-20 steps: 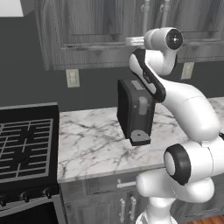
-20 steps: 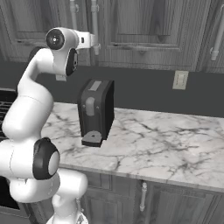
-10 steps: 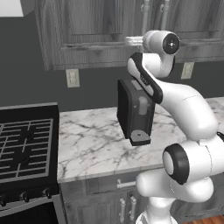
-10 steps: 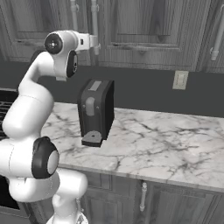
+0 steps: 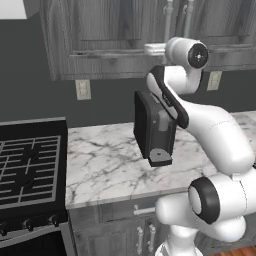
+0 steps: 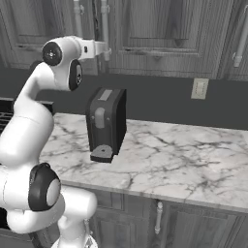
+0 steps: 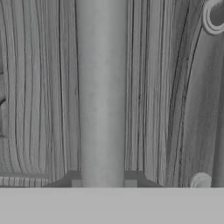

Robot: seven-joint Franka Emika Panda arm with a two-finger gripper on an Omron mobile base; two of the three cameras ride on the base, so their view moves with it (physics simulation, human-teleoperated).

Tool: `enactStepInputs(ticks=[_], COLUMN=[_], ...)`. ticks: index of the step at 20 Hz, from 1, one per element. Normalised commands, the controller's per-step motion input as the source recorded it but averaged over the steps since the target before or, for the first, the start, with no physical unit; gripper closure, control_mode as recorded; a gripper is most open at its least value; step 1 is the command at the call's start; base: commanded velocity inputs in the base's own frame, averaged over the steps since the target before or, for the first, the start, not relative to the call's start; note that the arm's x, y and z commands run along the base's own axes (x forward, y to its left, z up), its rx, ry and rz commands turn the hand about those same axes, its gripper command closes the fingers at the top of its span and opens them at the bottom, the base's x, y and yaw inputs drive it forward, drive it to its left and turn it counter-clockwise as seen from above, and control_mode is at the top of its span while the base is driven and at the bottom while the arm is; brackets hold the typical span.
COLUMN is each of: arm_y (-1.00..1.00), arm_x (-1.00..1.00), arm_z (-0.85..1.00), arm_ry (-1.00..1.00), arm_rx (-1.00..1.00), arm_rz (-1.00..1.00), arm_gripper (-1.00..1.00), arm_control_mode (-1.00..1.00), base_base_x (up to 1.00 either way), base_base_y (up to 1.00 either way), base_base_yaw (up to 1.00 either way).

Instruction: Open the cabinet directly in front. Then move the wine and the mug to the dining counter with the candle on it.

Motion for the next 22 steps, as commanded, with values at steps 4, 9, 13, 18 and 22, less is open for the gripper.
enactStepInputs(ticks=[4,9,13,18,22], arm_y=[0.36,0.75,0.96,1.0,1.0], arm_x=[-1.0,-0.99,-0.93,-0.86,-0.86], arm_z=[0.43,0.41,0.34,0.17,0.0], arm_ry=[-0.04,-0.01,0.0,0.0,0.0], arm_rx=[0.01,0.0,0.0,0.0,-0.01], arm_rz=[-0.12,-0.18,-0.2,-0.19,-0.19], arm_gripper=[1.0,1.0,1.0,1.0,1.0], arm_control_mode=[-1.0,-1.0,-1.0,-1.0,-1.0], base_base_x=[0.0,0.0,0.0,0.0,0.0], base_base_y=[0.0,0.0,0.0,0.0,0.0], base_base_yaw=[0.0,0.0,0.0,0.0,0.0])
